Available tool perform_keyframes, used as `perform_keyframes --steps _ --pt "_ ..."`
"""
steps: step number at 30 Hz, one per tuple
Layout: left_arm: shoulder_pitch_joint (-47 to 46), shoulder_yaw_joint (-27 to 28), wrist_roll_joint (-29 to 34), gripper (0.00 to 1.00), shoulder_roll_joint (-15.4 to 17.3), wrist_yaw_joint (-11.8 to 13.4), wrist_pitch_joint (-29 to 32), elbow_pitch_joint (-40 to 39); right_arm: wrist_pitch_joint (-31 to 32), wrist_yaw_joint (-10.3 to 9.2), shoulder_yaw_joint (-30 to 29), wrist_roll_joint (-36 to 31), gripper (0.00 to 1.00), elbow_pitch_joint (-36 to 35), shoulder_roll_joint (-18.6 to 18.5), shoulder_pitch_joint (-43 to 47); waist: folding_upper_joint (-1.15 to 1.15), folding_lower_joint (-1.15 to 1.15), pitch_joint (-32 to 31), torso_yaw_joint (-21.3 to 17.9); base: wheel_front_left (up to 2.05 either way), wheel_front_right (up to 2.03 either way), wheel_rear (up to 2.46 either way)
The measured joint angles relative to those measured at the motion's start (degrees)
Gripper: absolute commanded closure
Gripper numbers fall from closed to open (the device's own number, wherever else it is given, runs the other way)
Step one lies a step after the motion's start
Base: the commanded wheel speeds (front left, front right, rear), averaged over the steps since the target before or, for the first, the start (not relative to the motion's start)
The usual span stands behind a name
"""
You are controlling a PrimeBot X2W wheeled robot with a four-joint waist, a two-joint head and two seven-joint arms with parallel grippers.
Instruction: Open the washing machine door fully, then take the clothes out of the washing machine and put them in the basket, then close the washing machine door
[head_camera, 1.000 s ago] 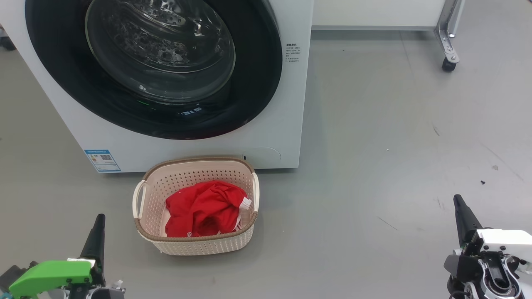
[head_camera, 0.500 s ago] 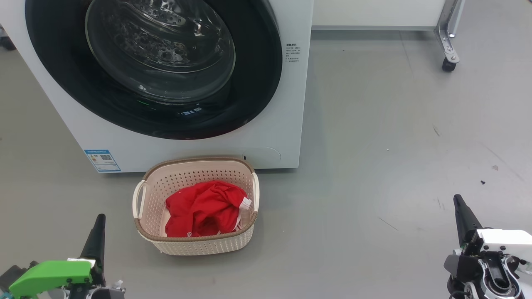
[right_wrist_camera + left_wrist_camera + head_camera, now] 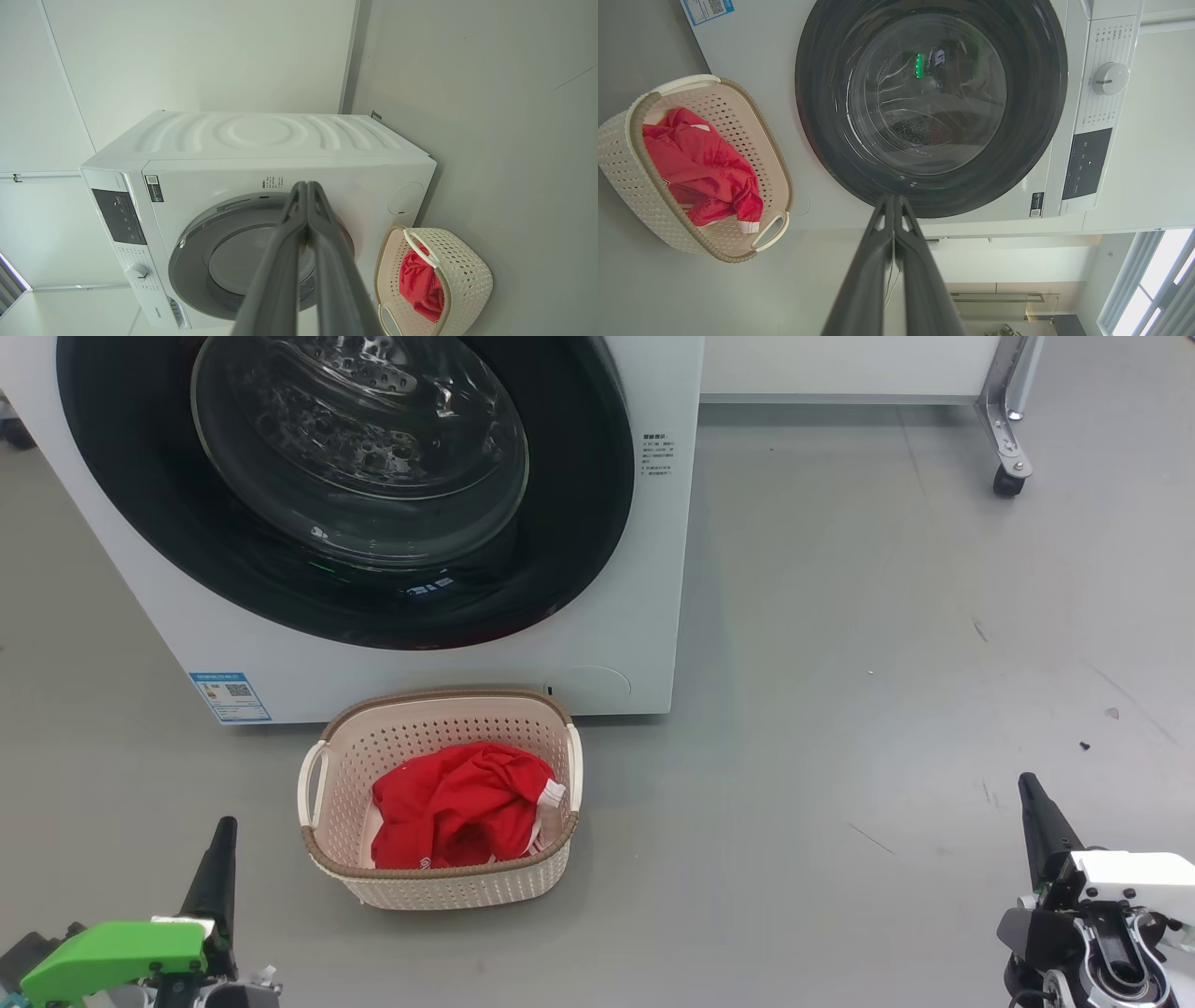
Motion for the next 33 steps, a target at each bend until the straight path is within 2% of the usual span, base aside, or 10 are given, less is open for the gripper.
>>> perform_keyframes --steps 33 --pt "-0.01 0.05 0.00 1.00 -0.01 0.00 0.00 0.00 -0.01 0.00 0.02 0.00 1.00 -0.03 0.00 0.00 0.00 0.00 0.00 0.00 0.00 0.00 0.00"
